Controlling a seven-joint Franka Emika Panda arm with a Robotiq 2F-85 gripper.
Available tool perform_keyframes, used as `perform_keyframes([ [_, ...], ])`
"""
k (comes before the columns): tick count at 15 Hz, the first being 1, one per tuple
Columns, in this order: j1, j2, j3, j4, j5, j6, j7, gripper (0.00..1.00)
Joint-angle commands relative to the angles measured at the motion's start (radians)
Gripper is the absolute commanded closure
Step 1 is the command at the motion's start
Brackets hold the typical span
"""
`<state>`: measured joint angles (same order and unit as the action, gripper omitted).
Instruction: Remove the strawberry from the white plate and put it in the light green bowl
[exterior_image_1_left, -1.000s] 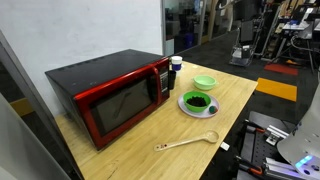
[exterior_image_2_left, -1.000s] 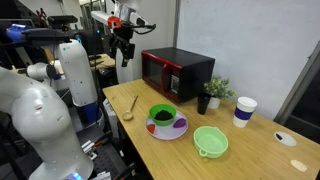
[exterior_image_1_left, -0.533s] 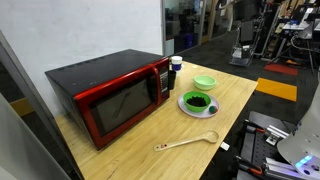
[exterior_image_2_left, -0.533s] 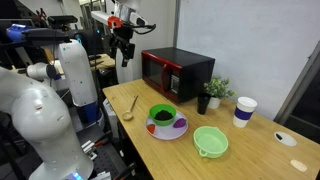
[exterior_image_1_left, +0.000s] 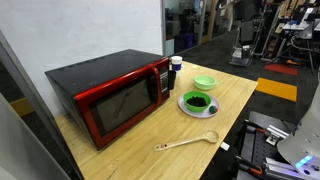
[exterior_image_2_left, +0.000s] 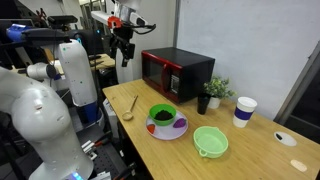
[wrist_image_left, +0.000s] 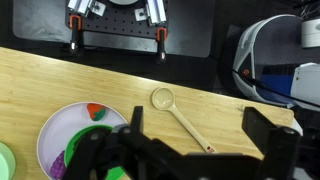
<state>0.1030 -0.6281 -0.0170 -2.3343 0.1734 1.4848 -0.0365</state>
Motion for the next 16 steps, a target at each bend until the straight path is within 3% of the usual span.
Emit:
perform_keyframes([
  [1,-0.022,0.001,0.016,0.003,0.007,-0.004,-0.010,0.00],
  [10,-0.022,0.001,0.016,0.003,0.007,-0.004,-0.010,0.00],
  [16,-0.099,0.059,-0.040,-0.085,-0.114,0.218,-0.050,0.00],
])
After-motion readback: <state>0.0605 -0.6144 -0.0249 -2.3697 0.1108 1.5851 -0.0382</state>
